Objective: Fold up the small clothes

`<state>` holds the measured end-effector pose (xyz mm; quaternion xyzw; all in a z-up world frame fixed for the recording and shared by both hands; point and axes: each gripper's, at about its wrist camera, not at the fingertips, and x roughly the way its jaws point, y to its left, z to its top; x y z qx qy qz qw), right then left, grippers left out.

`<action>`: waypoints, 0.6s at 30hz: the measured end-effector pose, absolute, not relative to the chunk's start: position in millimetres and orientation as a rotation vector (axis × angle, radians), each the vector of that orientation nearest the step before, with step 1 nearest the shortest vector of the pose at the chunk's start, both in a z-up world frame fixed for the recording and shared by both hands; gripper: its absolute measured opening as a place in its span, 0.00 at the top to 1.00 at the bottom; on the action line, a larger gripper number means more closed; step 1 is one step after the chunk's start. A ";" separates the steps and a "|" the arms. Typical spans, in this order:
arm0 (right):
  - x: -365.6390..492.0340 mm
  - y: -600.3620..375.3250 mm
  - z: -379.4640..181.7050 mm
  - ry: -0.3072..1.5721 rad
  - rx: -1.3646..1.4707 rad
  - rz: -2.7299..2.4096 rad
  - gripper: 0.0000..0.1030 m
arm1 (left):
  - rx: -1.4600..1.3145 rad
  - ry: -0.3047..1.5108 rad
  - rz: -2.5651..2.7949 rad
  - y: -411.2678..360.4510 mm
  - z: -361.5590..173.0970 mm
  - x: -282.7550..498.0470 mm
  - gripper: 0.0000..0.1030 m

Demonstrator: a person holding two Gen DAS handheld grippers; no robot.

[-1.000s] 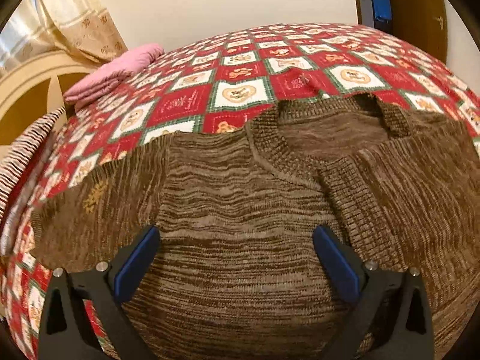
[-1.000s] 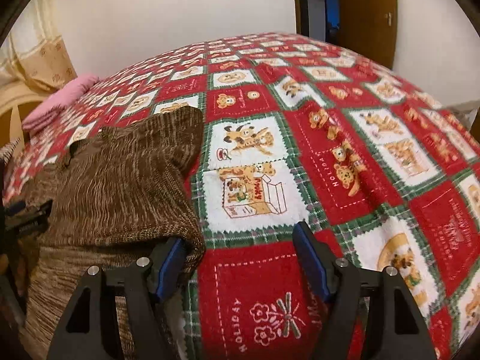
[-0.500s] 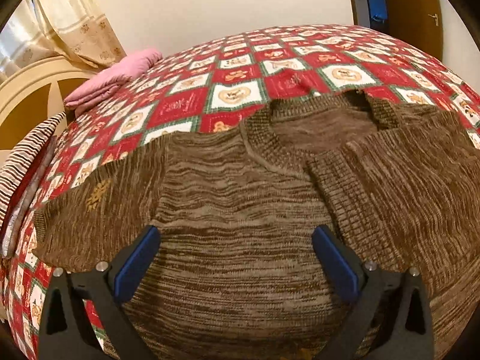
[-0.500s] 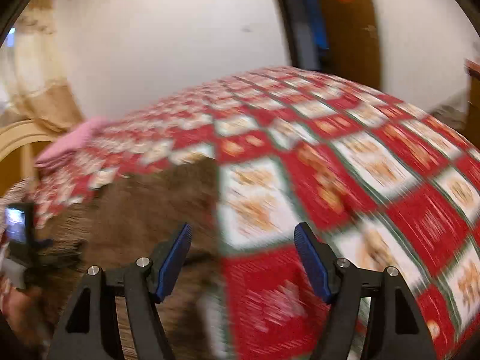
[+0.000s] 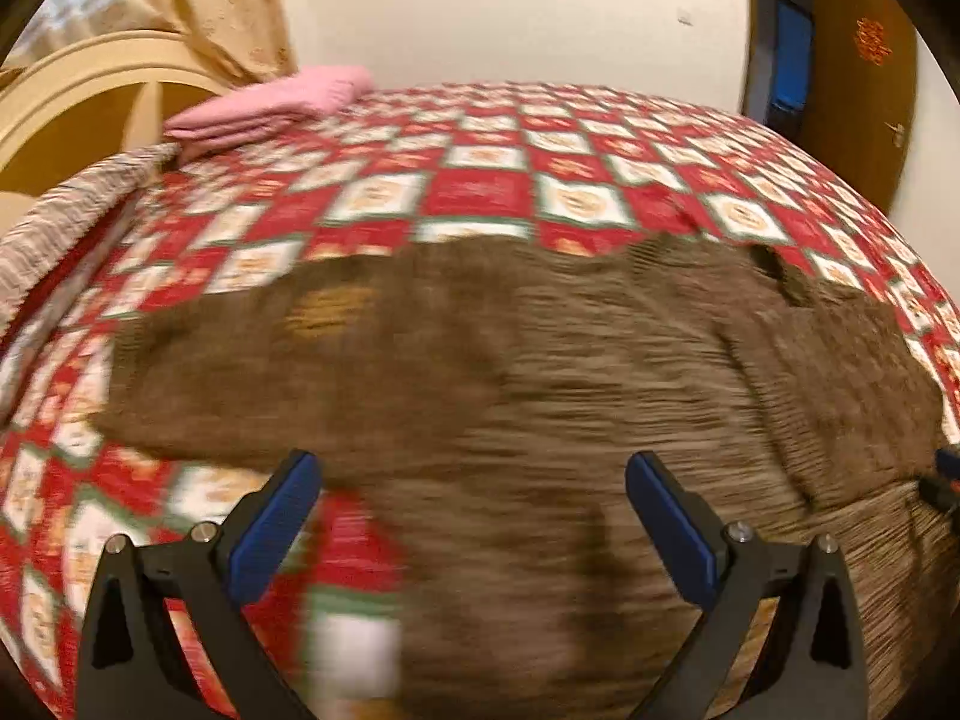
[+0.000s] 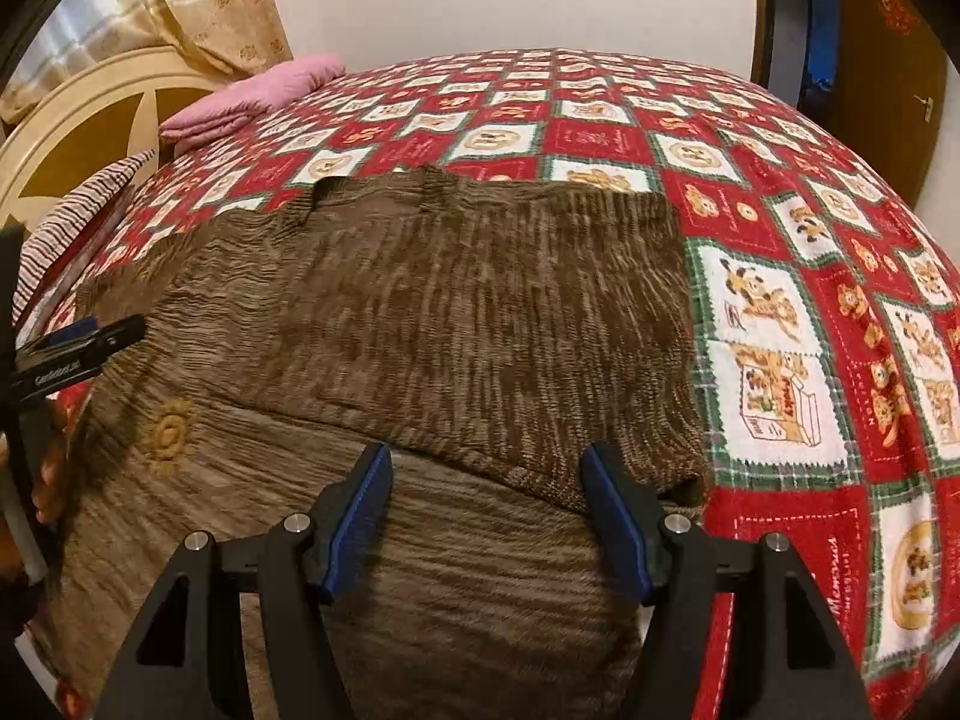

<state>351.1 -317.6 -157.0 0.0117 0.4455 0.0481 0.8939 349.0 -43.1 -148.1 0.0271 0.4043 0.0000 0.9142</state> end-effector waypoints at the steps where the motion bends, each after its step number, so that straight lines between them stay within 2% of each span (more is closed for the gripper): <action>1: 352.6 -314.9 -150.3 0.916 0.043 0.111 0.35 | 0.046 0.825 0.020 -30.7 -145.6 347.3 0.00; 6: 374.5 -278.3 -134.4 0.841 0.059 0.147 0.35 | -0.011 0.803 0.145 34.7 -142.8 339.3 0.00; 10: 387.6 -235.6 -166.7 0.937 0.105 0.276 0.35 | -0.078 0.854 0.199 77.6 -155.9 336.1 0.00; 14: 372.5 -204.2 -179.4 0.876 -0.023 0.278 0.33 | -0.165 0.896 0.251 118.5 -170.7 334.3 0.00; 18: 372.0 -218.2 -181.9 0.862 0.078 0.310 0.33 | -0.313 0.909 0.259 146.8 -175.9 335.5 0.00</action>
